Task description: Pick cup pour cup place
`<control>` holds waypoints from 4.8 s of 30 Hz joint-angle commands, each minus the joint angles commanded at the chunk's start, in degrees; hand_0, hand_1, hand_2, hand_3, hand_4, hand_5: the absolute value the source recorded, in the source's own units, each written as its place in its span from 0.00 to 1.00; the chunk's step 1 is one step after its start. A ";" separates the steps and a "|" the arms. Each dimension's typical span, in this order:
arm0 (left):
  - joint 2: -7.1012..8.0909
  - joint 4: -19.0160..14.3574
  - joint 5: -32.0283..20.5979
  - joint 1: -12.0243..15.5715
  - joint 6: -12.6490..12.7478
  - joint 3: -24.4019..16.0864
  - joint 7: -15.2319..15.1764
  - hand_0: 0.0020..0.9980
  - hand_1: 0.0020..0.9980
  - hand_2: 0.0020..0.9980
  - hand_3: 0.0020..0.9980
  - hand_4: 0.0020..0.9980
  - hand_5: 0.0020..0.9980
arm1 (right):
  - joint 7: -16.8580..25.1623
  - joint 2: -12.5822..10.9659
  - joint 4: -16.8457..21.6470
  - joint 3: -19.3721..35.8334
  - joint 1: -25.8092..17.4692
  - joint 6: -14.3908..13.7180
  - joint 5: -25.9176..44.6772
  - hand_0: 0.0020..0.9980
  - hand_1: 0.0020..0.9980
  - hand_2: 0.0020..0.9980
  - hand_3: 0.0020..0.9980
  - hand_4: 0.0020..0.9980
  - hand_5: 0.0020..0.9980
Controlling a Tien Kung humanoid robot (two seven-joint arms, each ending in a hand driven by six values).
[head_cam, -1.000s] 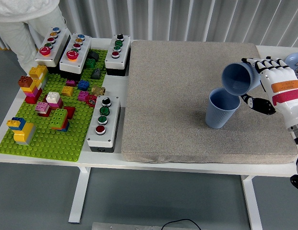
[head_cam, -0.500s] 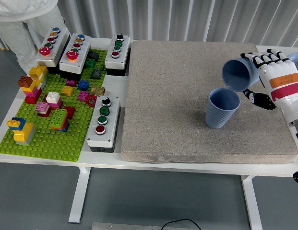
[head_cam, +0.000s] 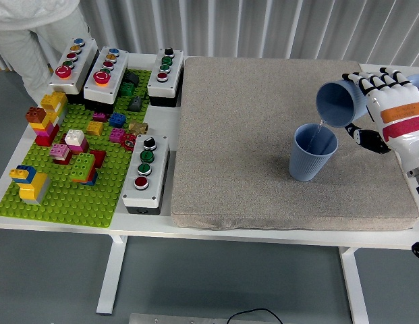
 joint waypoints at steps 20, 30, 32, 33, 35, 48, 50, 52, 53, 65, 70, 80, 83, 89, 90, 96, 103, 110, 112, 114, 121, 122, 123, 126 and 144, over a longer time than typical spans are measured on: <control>0.01 0.01 0.01 0.07 -0.04 0.04 -0.02 0.70 0.71 0.72 0.63 0.49 0.92 | -0.42 0.03 -0.04 0.16 0.02 -0.03 0.58 0.87 0.66 0.55 0.59 0.63 0.00; 0.01 -0.02 0.10 0.11 -0.06 -0.01 0.03 0.70 0.71 0.72 0.63 0.49 0.93 | -0.23 0.13 0.05 0.49 -0.23 0.09 1.69 0.87 0.67 0.55 0.59 0.63 0.00; 0.00 -0.03 0.02 0.16 -0.05 0.04 0.00 0.70 0.71 0.72 0.63 0.49 0.93 | -0.16 0.09 0.16 0.65 -0.33 0.02 2.02 0.87 0.67 0.55 0.59 0.63 0.00; 0.01 -0.03 0.05 0.20 -0.06 -0.01 0.03 0.70 0.71 0.72 0.63 0.49 0.92 | -0.09 0.08 0.22 0.66 -0.35 0.01 2.24 0.87 0.67 0.55 0.59 0.62 0.00; 0.02 -0.03 0.06 0.25 -0.06 -0.05 0.06 0.70 0.71 0.72 0.63 0.49 0.92 | 0.00 0.12 0.26 0.64 -0.36 -0.04 2.45 0.87 0.67 0.55 0.59 0.62 0.00; 0.04 -0.03 -0.02 0.13 -0.06 0.07 0.04 0.70 0.71 0.72 0.63 0.49 0.93 | -0.16 0.05 0.51 0.64 -0.29 -0.23 1.97 0.87 0.67 0.55 0.58 0.62 0.00; 0.02 -0.03 0.02 0.14 -0.06 0.05 0.04 0.70 0.71 0.72 0.63 0.49 0.93 | -0.35 0.04 0.53 0.57 -0.27 -0.27 1.56 0.87 0.67 0.55 0.58 0.62 0.00; 0.03 -0.02 -0.08 0.16 -0.06 0.12 0.02 0.70 0.71 0.72 0.63 0.49 0.92 | -1.01 0.05 0.69 0.51 -0.31 -0.28 1.08 0.87 0.67 0.55 0.59 0.62 0.00; 0.03 -0.02 -0.09 0.17 -0.06 0.14 0.02 0.70 0.71 0.72 0.63 0.49 0.92 | -1.19 0.06 0.76 0.51 -0.33 -0.23 1.02 0.87 0.67 0.55 0.59 0.62 0.00; 0.00 0.00 -0.25 0.05 -0.04 0.23 -0.01 0.70 0.71 0.72 0.63 0.49 0.92 | 0.28 0.86 -0.37 1.70 -0.95 -0.86 6.73 0.87 0.66 0.55 0.58 0.62 0.00; -0.09 0.01 -0.42 0.12 -0.05 0.28 -0.02 0.70 0.71 0.72 0.63 0.49 0.92 | 5.24 1.65 -1.40 4.44 -2.05 -0.86 20.07 0.85 0.65 0.54 0.58 0.61 0.00; -0.14 0.03 -0.21 0.13 -0.05 0.26 -0.01 0.70 0.71 0.72 0.63 0.49 0.92 | 9.10 2.79 -0.33 10.15 -3.96 -0.86 40.36 0.84 0.65 0.54 0.58 0.61 0.00; -0.17 0.03 -0.26 0.19 -0.06 0.31 -0.02 0.70 0.71 0.72 0.63 0.49 0.92 | 10.12 3.56 -0.19 12.84 -5.12 -0.28 46.89 0.84 0.66 0.54 0.58 0.61 0.00; -0.21 0.03 -0.13 0.19 -0.06 0.28 0.01 0.70 0.71 0.72 0.63 0.49 0.92 | 9.59 5.60 -1.74 21.31 -7.96 7.24 61.37 0.83 0.66 0.54 0.59 0.61 0.00; -0.20 0.03 0.00 0.18 -0.07 0.20 0.05 0.70 0.71 0.72 0.63 0.49 0.92 | 9.26 6.11 -2.55 23.31 -8.61 9.23 63.61 0.83 0.66 0.54 0.59 0.61 0.00; -0.30 0.01 0.16 0.31 -0.05 0.15 0.08 0.70 0.71 0.72 0.63 0.49 0.92 | 6.27 9.19 -7.73 33.51 -12.65 20.26 78.13 0.83 0.66 0.54 0.58 0.61 0.00; -0.25 0.00 0.37 0.35 -0.07 0.05 0.13 0.70 0.71 0.72 0.63 0.49 0.92 | 4.54 9.92 -9.66 35.15 -14.34 23.13 94.99 0.82 0.65 0.54 0.58 0.61 0.00; -0.43 -0.03 0.11 0.27 -0.10 0.26 0.04 0.70 0.71 0.72 0.63 0.49 0.92 | 4.65 10.96 -9.51 35.56 -15.59 24.08 100.37 0.82 0.65 0.54 0.58 0.61 0.00; -0.46 -0.01 0.11 0.29 -0.10 0.24 0.05 0.70 0.71 0.72 0.63 0.49 0.92 | 4.64 11.07 -9.49 35.65 -15.62 24.05 99.88 0.82 0.65 0.53 0.58 0.61 0.00; -0.47 -0.03 0.11 0.29 -0.12 0.27 0.04 0.70 0.71 0.72 0.63 0.49 0.92 | 4.68 11.11 -9.50 35.80 -15.63 24.05 99.81 0.82 0.65 0.53 0.58 0.61 0.00; -0.51 -0.03 -0.08 0.15 -0.15 0.42 -0.02 0.70 0.71 0.72 0.63 0.49 0.92 | 5.26 11.12 -9.06 36.28 -15.34 23.47 96.73 0.82 0.65 0.53 0.58 0.61 0.00; -0.52 -0.03 -0.11 0.14 -0.14 0.44 -0.04 0.70 0.71 0.72 0.63 0.49 0.92 | 5.35 11.14 -8.99 36.29 -15.32 23.27 96.17 0.82 0.65 0.53 0.58 0.61 0.00; -0.53 -0.03 -0.15 0.13 -0.15 0.47 -0.05 0.70 0.71 0.72 0.63 0.49 0.92 | 5.59 11.16 -8.87 36.26 -15.33 23.10 95.60 0.82 0.65 0.53 0.58 0.61 0.00; -0.55 -0.02 -0.22 0.16 -0.15 0.47 -0.03 0.70 0.71 0.72 0.63 0.49 0.92 | 5.91 11.13 -8.64 36.13 -15.34 22.76 94.71 0.81 0.65 0.53 0.58 0.61 0.00; -0.62 -0.01 -0.37 0.14 -0.15 0.60 -0.09 0.70 0.71 0.72 0.63 0.49 0.92 | 8.34 11.87 -6.62 32.64 -17.32 19.24 82.85 0.81 0.65 0.53 0.58 0.61 0.00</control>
